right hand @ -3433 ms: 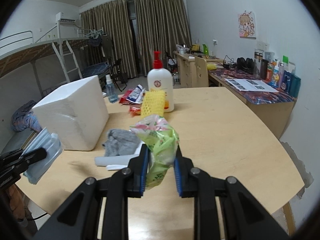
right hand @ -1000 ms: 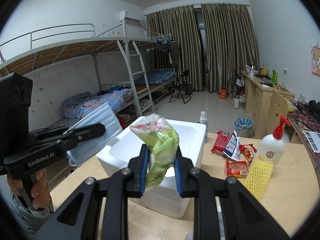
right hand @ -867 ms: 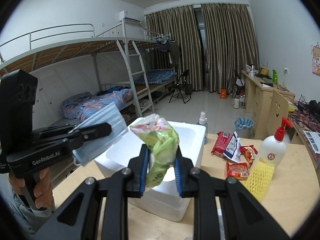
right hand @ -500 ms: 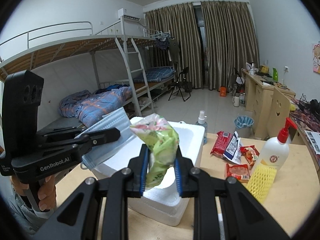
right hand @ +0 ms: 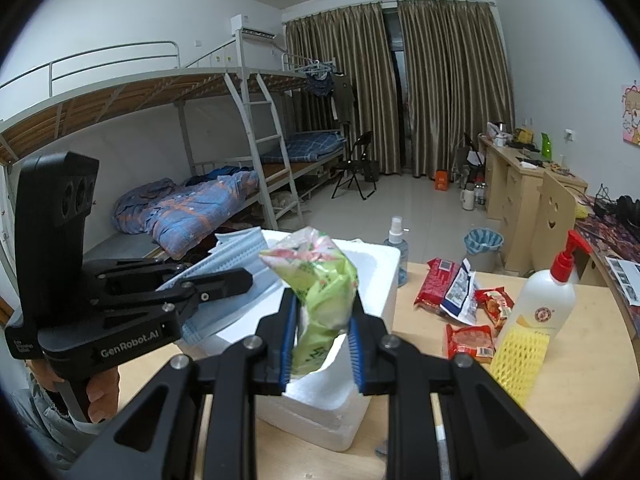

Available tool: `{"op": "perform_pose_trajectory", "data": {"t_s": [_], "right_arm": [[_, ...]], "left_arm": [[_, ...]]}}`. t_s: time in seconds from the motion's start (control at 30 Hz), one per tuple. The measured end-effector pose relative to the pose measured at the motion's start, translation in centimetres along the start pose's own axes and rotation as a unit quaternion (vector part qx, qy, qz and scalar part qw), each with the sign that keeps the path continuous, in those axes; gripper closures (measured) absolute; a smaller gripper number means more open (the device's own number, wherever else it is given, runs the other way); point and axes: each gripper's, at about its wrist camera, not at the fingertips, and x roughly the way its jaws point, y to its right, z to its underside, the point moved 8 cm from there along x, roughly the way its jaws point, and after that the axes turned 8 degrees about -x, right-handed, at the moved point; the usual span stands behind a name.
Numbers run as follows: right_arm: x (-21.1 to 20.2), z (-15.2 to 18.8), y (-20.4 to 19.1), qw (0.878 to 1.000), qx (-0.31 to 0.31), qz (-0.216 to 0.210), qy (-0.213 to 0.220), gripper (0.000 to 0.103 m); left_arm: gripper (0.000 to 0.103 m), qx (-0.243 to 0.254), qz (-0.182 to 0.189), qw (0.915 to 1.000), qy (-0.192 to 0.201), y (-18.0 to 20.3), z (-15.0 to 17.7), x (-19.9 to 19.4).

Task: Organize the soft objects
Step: 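Carry the mask and green bag over the white foam box with both grippers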

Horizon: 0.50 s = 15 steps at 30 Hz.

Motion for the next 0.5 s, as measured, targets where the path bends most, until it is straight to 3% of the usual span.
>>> {"op": "perform_pose_trajectory", "data": {"t_s": [0.03, 0.1, 0.3, 0.43, 0.5], "right_arm": [[0.0, 0.0, 0.0, 1.000, -0.001, 0.001, 0.000, 0.075], [-0.1, -0.1, -0.2, 1.000, 0.000, 0.002, 0.002, 0.075], [0.0, 0.0, -0.3, 1.000, 0.000, 0.005, 0.000, 0.075], [0.2, -0.2, -0.8, 1.000, -0.004, 0.003, 0.000, 0.076], [0.7, -0.3, -1.1, 1.000, -0.007, 0.001, -0.004, 0.075]], "left_arm": [[0.053, 0.002, -0.002, 1.0000, -0.001, 0.0, 0.1, 0.1], [0.029, 0.004, -0.011, 0.9999, 0.001, -0.1, 0.0, 0.2], [0.024, -0.002, -0.023, 0.9992, 0.033, -0.9, -0.5, -1.2], [0.007, -0.008, -0.035, 0.9979, 0.054, -1.9, -0.4, -2.7], [0.005, -0.010, -0.045, 0.9962, 0.073, -2.3, -0.4, -3.7]]}}
